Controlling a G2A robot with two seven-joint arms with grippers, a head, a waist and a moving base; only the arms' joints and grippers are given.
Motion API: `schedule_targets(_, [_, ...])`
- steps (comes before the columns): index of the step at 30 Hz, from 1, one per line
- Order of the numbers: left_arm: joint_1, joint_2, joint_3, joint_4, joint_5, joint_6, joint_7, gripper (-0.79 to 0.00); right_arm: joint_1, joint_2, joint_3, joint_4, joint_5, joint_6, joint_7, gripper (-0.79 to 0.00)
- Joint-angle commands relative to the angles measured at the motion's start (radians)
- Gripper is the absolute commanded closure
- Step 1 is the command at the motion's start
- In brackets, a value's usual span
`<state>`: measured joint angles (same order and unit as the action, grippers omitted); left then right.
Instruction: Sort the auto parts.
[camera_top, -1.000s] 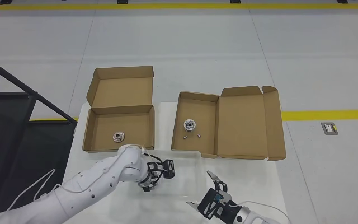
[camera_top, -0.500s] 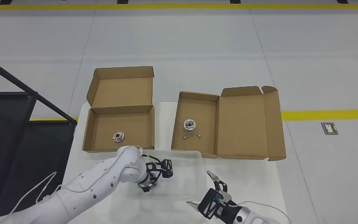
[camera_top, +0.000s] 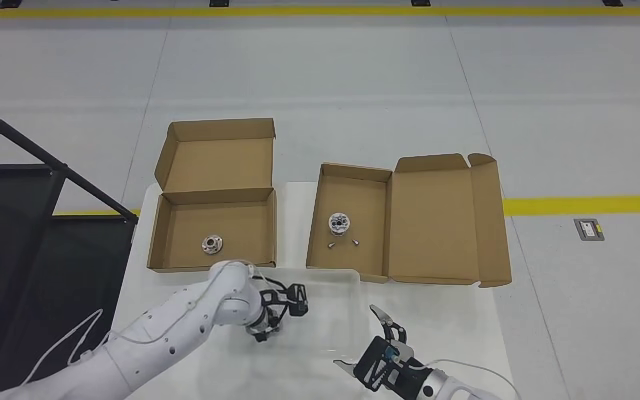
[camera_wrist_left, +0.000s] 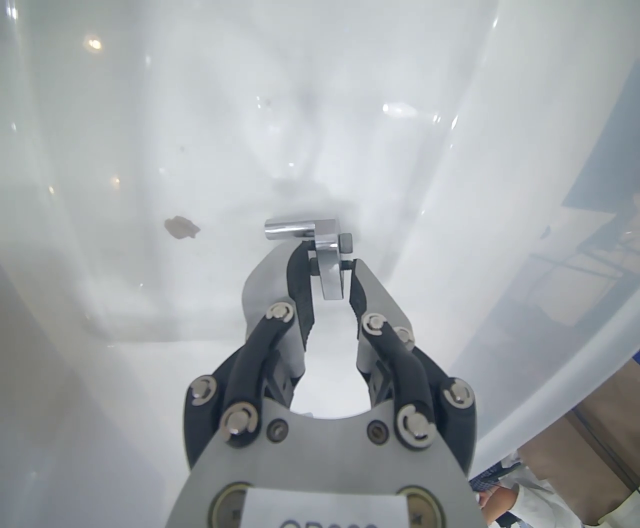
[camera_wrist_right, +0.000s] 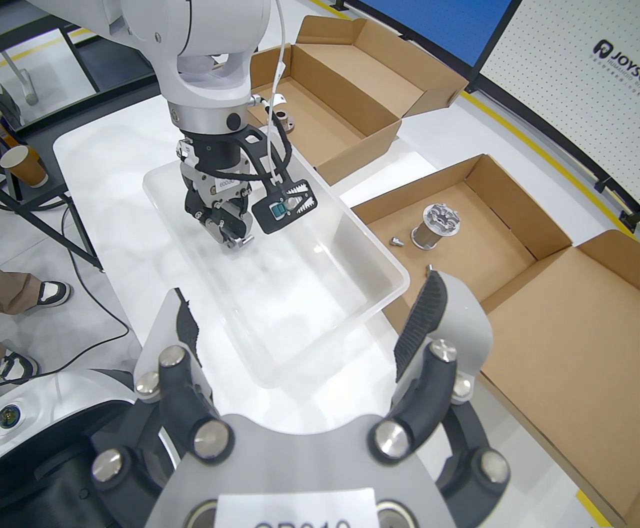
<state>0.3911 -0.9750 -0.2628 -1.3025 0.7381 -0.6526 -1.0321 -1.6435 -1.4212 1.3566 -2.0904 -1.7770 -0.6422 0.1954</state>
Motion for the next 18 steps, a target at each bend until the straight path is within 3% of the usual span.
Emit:
schedule_targets(1, [0.003, -0.002, -0.005, 0.002, 0.004, -0.003, 0.000, -0.052, 0.000, 0.000, 0.000, 0.000, 0.000, 0.000, 0.000, -0.785])
schedule_targets(3, [0.005, -0.004, -0.010, 0.003, 0.006, -0.007, 0.001, 0.000, 0.000, 0.000, 0.000, 0.000, 0.000, 0.000, 0.000, -0.785])
schedule_targets(11, [0.005, 0.000, -0.047, -0.014, -0.016, -0.056, 0.011, 0.000, 0.000, 0.000, 0.000, 0.000, 0.000, 0.000, 0.000, -0.785])
schedule_targets(18, [0.026, 0.051, -0.132, -0.129, -0.035, -0.057, 0.010, 0.000, 0.000, 0.000, 0.000, 0.000, 0.000, 0.000, 0.000, -0.785])
